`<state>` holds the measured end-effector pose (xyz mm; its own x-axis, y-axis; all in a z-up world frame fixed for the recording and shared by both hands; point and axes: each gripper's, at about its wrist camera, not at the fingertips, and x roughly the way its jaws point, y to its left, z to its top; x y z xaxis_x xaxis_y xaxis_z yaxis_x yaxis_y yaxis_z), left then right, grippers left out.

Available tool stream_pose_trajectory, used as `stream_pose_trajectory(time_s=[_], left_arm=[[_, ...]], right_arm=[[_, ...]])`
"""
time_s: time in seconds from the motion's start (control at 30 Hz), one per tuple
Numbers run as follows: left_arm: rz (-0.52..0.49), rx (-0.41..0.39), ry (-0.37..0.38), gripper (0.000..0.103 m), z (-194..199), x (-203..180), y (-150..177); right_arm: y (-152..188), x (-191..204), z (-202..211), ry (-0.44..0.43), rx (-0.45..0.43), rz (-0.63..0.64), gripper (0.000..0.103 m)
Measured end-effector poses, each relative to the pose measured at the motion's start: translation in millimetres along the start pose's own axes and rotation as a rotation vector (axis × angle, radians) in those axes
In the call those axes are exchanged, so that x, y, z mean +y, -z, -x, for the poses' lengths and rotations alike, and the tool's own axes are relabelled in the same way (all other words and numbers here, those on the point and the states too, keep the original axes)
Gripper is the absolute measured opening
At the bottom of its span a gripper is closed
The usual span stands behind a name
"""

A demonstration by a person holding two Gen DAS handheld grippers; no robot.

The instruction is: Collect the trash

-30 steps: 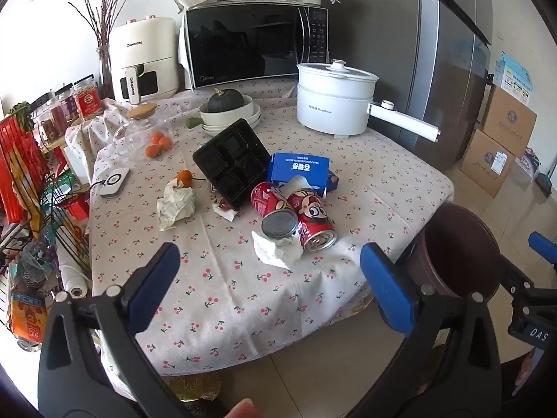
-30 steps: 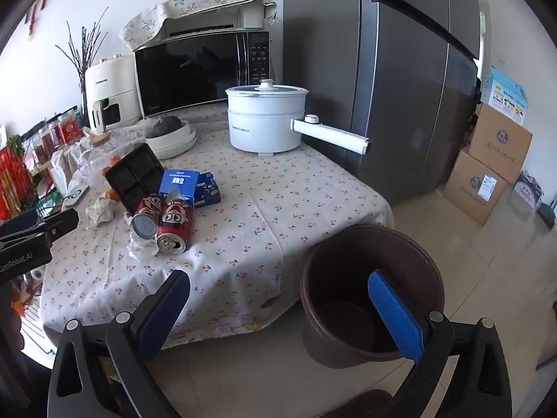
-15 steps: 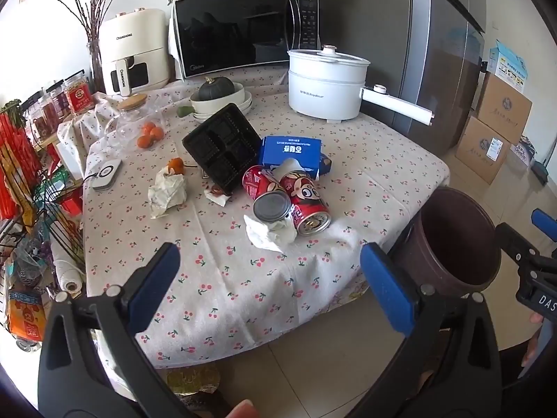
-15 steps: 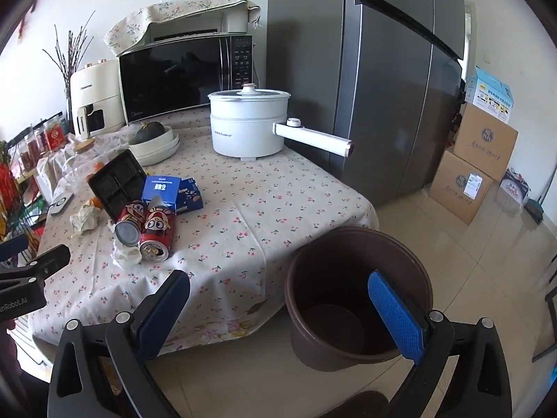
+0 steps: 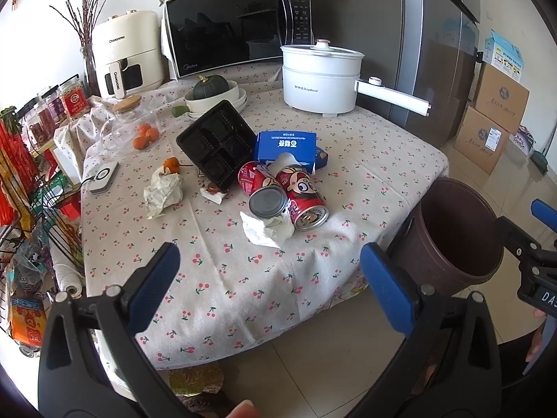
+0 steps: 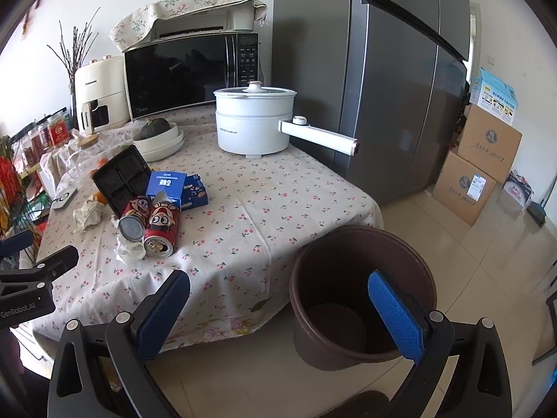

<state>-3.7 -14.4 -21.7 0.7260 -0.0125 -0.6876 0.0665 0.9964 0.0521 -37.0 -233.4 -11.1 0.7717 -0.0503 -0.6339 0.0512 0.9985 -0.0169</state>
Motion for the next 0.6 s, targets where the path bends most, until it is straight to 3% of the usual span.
stream_pose_trajectory(time_s=[0.6], left_arm=[[0.03, 0.015, 0.02, 0.103, -0.4, 5.0, 0.7]], right_arm=[[3.4, 0.9, -6.8, 0.006, 0.018, -0.022, 0.103]])
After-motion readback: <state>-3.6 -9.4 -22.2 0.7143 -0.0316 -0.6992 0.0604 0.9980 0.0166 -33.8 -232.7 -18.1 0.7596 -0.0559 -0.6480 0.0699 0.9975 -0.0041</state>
